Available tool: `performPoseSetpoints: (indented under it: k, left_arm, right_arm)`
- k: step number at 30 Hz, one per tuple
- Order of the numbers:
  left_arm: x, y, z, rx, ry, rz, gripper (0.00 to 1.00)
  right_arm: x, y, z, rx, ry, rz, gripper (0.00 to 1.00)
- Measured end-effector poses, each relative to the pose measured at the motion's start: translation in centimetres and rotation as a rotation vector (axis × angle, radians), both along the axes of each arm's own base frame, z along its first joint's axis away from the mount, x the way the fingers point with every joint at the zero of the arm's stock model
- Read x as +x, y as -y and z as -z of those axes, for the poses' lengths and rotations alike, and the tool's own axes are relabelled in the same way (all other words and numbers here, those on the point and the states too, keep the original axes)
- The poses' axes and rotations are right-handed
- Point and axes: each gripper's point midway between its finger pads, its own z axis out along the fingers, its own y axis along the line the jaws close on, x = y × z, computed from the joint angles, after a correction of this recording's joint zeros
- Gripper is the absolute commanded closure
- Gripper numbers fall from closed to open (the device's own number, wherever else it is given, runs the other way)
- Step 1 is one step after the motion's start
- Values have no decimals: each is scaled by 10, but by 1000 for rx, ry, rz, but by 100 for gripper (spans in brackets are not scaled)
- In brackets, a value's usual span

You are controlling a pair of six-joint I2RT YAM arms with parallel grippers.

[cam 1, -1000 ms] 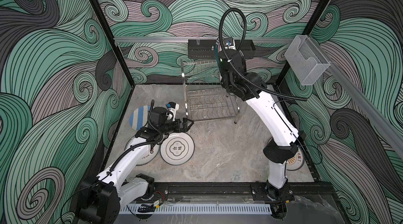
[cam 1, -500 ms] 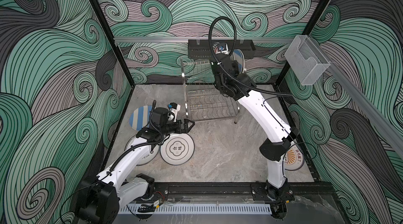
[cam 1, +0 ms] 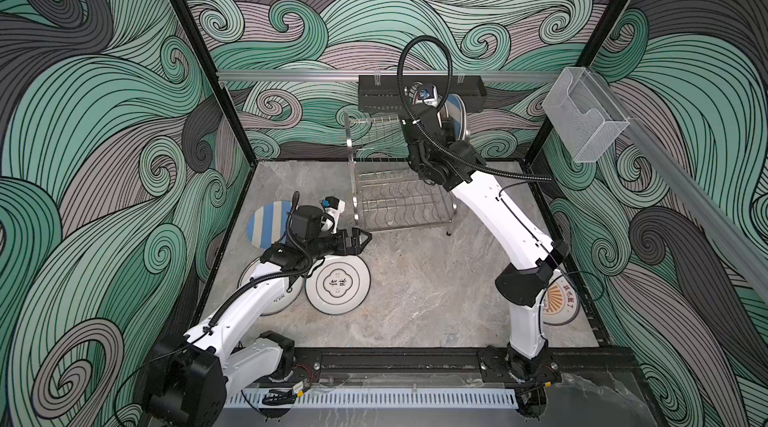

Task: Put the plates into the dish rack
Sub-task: 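Lower the green-rimmed plate into the top tier beside the sunburst plate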

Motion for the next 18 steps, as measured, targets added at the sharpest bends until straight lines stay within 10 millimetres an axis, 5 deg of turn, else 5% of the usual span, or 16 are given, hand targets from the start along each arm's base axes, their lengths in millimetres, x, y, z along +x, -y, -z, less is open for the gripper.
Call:
performPoseSetpoints:
  k: [18]
  left_arm:
    - [0, -1, 1, 6, 2, -3, 1]
  right_arm:
    - [3, -3, 14, 20, -22, 1, 100]
